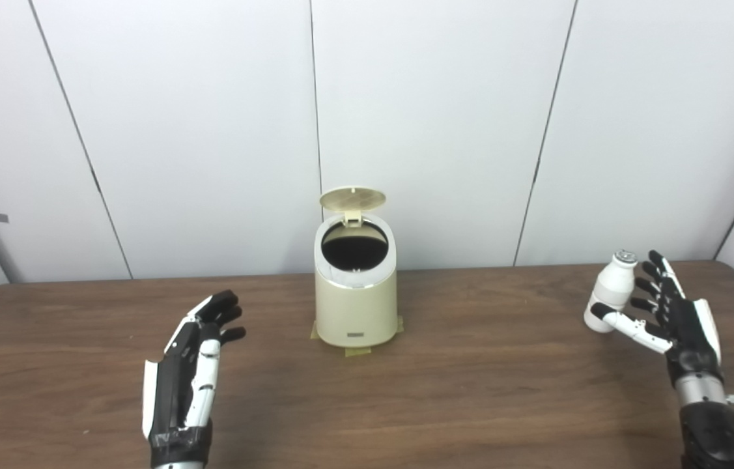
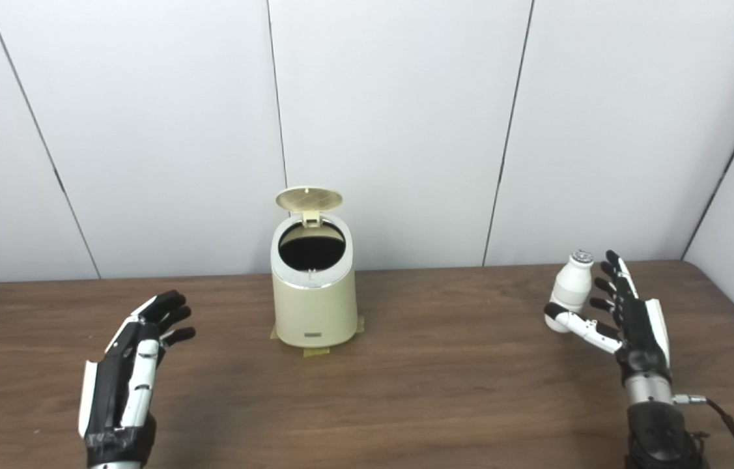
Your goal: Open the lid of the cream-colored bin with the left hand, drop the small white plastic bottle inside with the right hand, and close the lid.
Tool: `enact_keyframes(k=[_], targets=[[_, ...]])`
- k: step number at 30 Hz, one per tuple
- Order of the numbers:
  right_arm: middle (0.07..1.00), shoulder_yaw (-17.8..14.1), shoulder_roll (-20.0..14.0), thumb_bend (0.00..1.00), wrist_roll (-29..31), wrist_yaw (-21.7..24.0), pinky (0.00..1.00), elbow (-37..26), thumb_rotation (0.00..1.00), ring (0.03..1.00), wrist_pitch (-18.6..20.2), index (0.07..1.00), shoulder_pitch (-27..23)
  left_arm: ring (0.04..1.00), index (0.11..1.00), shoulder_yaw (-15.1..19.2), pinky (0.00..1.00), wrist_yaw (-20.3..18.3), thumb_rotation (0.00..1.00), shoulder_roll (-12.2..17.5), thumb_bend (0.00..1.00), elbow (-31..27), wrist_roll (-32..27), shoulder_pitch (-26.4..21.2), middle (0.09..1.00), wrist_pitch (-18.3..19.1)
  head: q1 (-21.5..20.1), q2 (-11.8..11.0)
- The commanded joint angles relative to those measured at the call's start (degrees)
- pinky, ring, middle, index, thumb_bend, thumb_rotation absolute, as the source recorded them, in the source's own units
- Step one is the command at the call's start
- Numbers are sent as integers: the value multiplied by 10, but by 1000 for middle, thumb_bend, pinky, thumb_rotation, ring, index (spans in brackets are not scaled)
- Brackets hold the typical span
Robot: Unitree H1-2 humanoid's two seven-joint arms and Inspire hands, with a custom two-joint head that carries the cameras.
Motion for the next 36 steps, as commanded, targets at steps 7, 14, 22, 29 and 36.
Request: enact_keyframes(k=[7, 14, 22, 29, 36], targets=[[891, -2, -21, 970, 9, -7, 729, 26, 382, 831, -45, 904, -40, 784, 782, -3, 701, -3, 689, 1, 311, -11, 2, -15, 797, -19, 1, 2], [893, 0, -22, 934, 14, -2, 741, 45, 351, 839, -52, 908, -52, 788, 784, -3, 708, -6, 688, 2, 310, -14, -2, -13, 799, -17, 1, 3], [887, 4, -24, 907, 15, -1, 770, 64, 318, 868, -22, 895, -78, 787, 782, -3, 703, -6, 691, 4, 317, -15, 3, -12, 798, -18, 2, 5], [880, 9, -25, 879, 11, -2, 754, 71, 273, 855, -4, 879, -93, 794, 786, -4, 711, -8, 681, 3, 300, -17, -1, -11, 802, -15, 5, 4], [845, 15, -30, 886, 4, -10, 720, 95, 280, 810, -15, 849, -104, 788, 784, -4, 700, -4, 689, 2, 317, -16, 8, -11, 801, -19, 6, 5]])
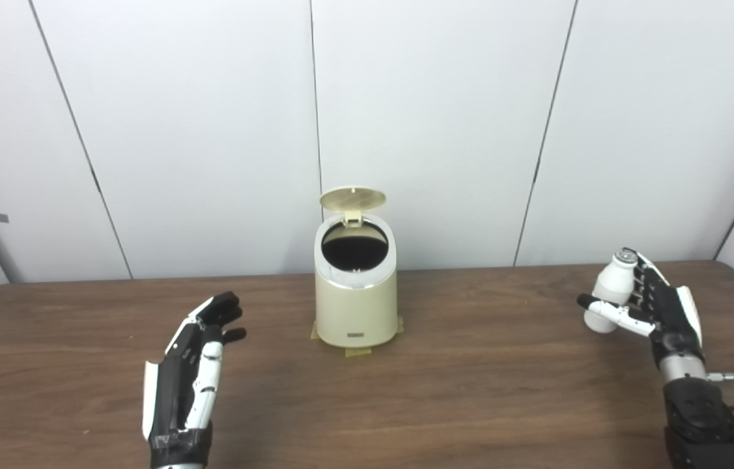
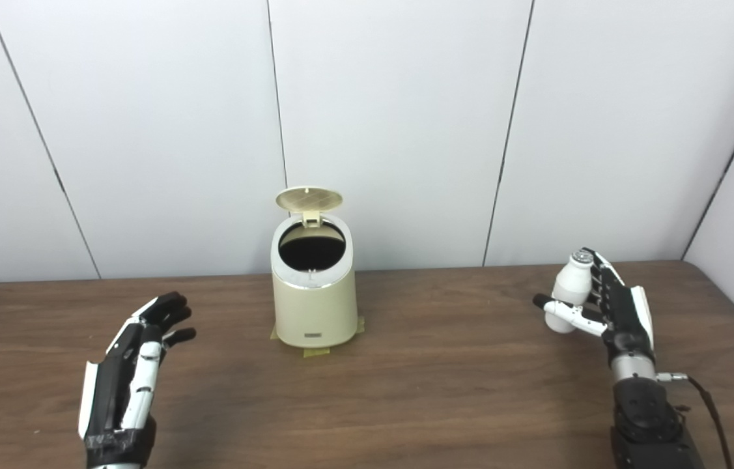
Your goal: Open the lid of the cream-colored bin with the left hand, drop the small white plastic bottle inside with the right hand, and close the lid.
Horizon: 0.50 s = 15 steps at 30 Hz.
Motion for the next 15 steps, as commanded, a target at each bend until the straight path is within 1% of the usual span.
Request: enact_keyframes(k=[1, 6, 9, 11, 13, 15], targets=[[842, 0, -23, 878, -1, -7, 720, -4, 270, 807, -18, 848, -35, 787, 782, -3, 701, 2, 694, -1, 316, -16, 11, -13, 800, -17, 0, 1], [832, 5, -26, 886, -11, -13, 721, -5, 274, 802, 1, 835, -35, 786, 781, -3, 700, 0, 687, -4, 319, -19, 2, -13, 797, -14, 0, 1], [829, 10, -31, 896, -12, -7, 738, 0, 280, 806, -2, 830, -34, 788, 783, -4, 704, -2, 673, -4, 297, -21, -2, -13, 798, -14, 1, 1], [820, 15, -32, 928, -17, -8, 721, -4, 316, 792, -1, 826, -29, 789, 784, -4, 703, -1, 674, -4, 301, -21, 2, -13, 800, -14, 1, 2], [817, 20, -34, 933, -23, -9, 698, -3, 348, 780, -2, 832, -26, 790, 786, -4, 706, -2, 680, -3, 302, -21, 0, -13, 802, -14, 1, 2], [834, 20, -35, 926, -16, -3, 704, 10, 336, 794, -9, 849, -29, 793, 787, -4, 711, -2, 683, -2, 299, -22, 1, -12, 804, -14, 1, 3]])
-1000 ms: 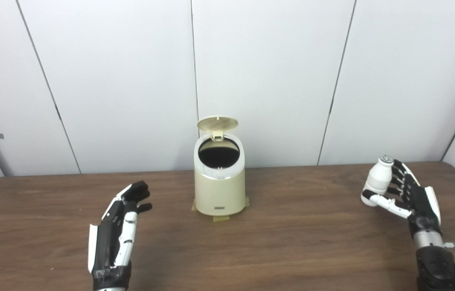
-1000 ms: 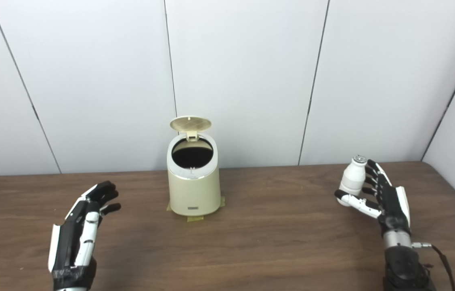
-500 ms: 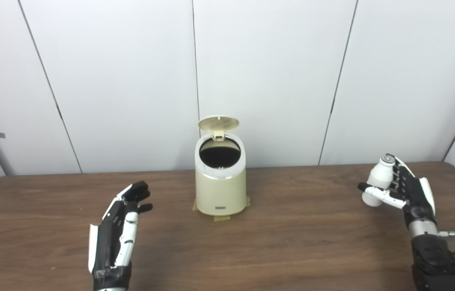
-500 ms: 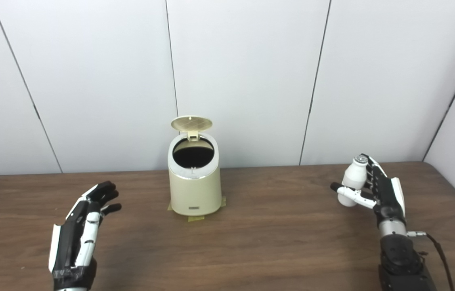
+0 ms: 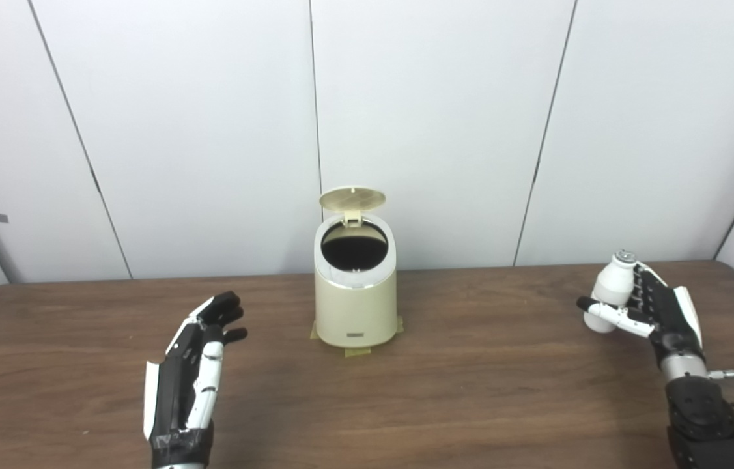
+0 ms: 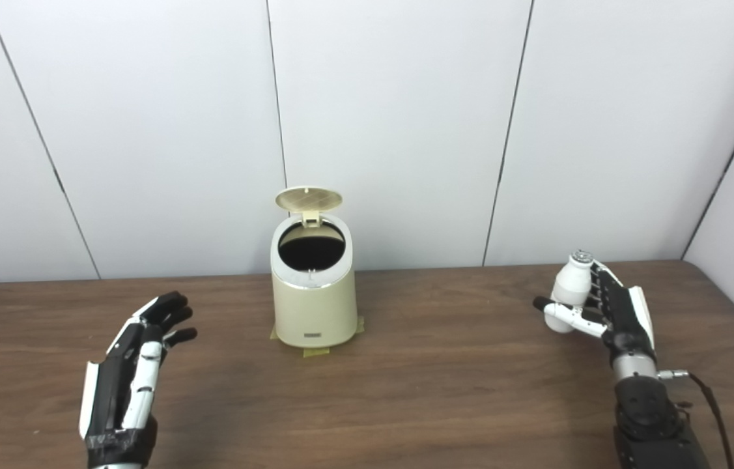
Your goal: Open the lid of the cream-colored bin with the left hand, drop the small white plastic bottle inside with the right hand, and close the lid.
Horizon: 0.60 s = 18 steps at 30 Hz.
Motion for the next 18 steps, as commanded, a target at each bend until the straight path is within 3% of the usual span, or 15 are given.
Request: enact_keyframes(k=[1, 9, 18], targets=[[842, 0, -25, 933, -2, -5, 713, 6, 331, 805, -21, 856, -27, 792, 787, -2, 709, -1, 687, 0, 305, -23, 5, -12, 804, -13, 0, 1], [816, 11, -30, 953, -8, -15, 691, 53, 362, 782, -56, 832, -40, 788, 783, -3, 710, -1, 679, -3, 315, -29, 3, -11, 800, -4, 3, 3], [837, 10, -24, 917, 10, -9, 711, 50, 297, 802, -42, 848, -39, 788, 786, -3, 705, 0, 677, -4, 304, -28, 4, -11, 801, -4, 3, 3]])
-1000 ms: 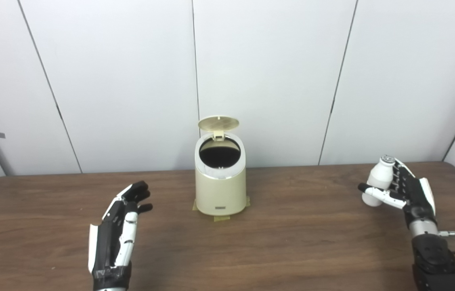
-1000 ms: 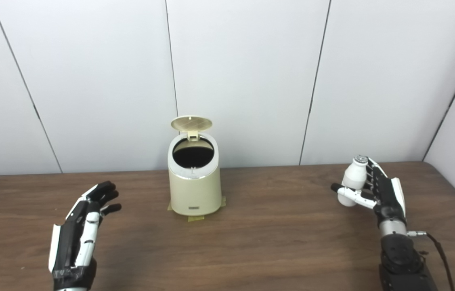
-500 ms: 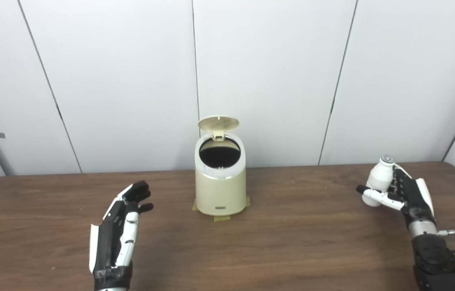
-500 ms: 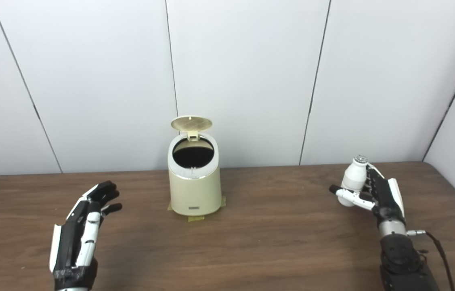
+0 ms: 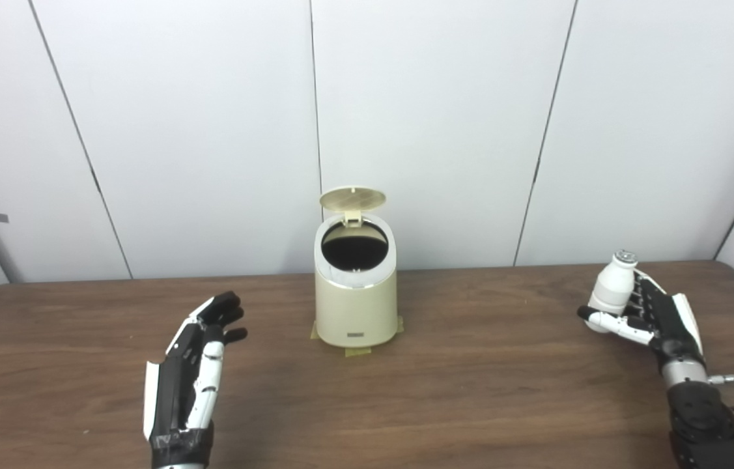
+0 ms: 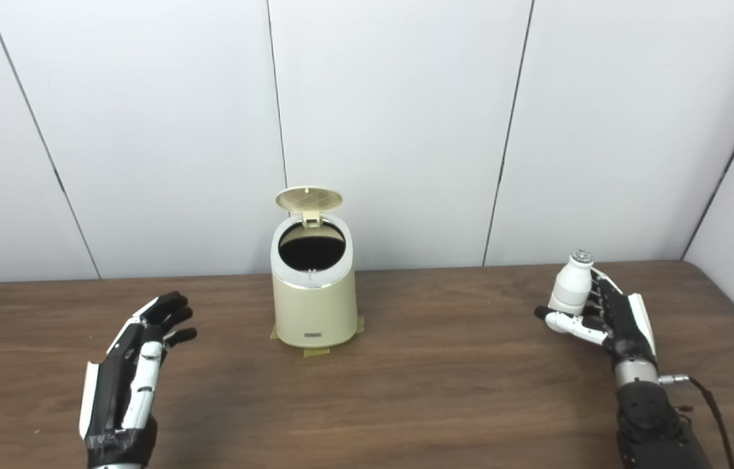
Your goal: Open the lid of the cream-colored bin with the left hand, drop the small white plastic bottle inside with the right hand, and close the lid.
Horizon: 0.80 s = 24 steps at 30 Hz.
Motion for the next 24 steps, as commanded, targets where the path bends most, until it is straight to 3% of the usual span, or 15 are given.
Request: enact_keyframes(k=[1, 4, 7, 8, 10, 11, 12, 17, 24], targets=[[843, -6, -12, 902, 10, 3, 713, -20, 289, 805, -4, 853, -24, 788, 787, -3, 704, 0, 680, -3, 308, -24, 4, -12, 800, -10, -1, 2], [855, -6, -11, 870, 14, 3, 714, -21, 269, 810, -3, 863, -23, 793, 791, -4, 708, -3, 686, -1, 308, -25, 2, -11, 804, -12, -1, 3], [790, -18, 1, 828, 10, -35, 664, -15, 211, 754, -5, 812, -27, 792, 788, -4, 705, -1, 678, -3, 304, -26, 2, -11, 802, -9, -1, 3], [696, -18, 4, 797, -5, -66, 587, -8, 119, 672, -8, 741, -30, 791, 787, -3, 705, 0, 676, -4, 303, -26, 3, -11, 801, -7, -1, 3], [605, -14, 9, 752, -33, -117, 503, 0, 31, 585, -10, 660, -35, 791, 788, -2, 711, 2, 677, -3, 314, -26, 3, -12, 802, -5, -1, 3], [528, -11, 10, 619, -45, -137, 436, 7, 12, 519, -16, 567, -37, 791, 789, -1, 713, 3, 679, -3, 308, -26, 3, -13, 802, -5, -1, 3], [500, -9, 10, 574, -51, -149, 397, 12, 6, 479, -21, 533, -39, 789, 789, 0, 712, 3, 682, -3, 307, -27, 3, -13, 801, -4, 0, 4], [472, -5, 6, 527, -47, -152, 331, 23, 0, 411, -25, 494, -42, 788, 781, 3, 716, 4, 672, -3, 309, -29, 2, -15, 796, 1, 0, 4], [487, -5, 7, 526, -42, -150, 359, 26, 0, 433, -36, 482, -43, 786, 777, 3, 710, 2, 675, -3, 309, -26, 0, -15, 794, -3, -2, 3]])
